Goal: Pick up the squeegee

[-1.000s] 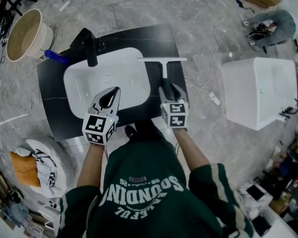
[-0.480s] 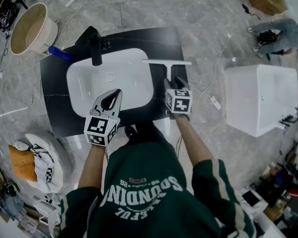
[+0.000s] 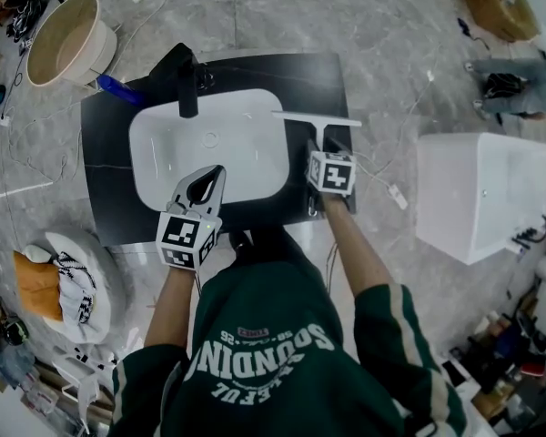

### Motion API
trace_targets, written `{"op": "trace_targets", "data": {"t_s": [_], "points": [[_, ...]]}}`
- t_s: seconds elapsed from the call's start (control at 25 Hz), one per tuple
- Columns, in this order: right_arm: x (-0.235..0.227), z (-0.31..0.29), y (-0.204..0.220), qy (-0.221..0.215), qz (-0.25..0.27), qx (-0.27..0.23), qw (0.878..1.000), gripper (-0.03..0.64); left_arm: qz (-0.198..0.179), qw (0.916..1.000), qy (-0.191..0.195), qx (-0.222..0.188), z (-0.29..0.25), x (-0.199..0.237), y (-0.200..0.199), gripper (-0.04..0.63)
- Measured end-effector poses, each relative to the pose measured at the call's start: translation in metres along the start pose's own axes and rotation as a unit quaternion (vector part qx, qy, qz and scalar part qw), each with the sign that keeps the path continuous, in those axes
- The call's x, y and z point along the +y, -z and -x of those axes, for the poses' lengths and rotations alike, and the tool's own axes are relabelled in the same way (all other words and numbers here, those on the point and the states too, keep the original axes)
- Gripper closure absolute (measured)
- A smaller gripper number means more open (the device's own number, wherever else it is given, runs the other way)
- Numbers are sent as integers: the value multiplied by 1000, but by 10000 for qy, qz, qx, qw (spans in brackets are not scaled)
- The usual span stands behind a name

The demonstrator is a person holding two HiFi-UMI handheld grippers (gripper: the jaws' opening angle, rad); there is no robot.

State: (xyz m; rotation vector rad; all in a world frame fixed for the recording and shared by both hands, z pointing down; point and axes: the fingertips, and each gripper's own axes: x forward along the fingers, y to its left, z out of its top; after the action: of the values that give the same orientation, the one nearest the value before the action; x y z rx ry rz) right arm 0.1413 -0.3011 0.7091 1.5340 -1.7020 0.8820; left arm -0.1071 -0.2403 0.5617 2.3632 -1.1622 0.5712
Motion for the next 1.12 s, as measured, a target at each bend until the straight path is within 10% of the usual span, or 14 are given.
{"op": "trace_targets", "data": {"t_s": [1.12], "points": [[15, -16, 14, -12, 83, 677, 9977, 543, 221, 9992, -332, -49, 29, 19, 19, 594]]}}
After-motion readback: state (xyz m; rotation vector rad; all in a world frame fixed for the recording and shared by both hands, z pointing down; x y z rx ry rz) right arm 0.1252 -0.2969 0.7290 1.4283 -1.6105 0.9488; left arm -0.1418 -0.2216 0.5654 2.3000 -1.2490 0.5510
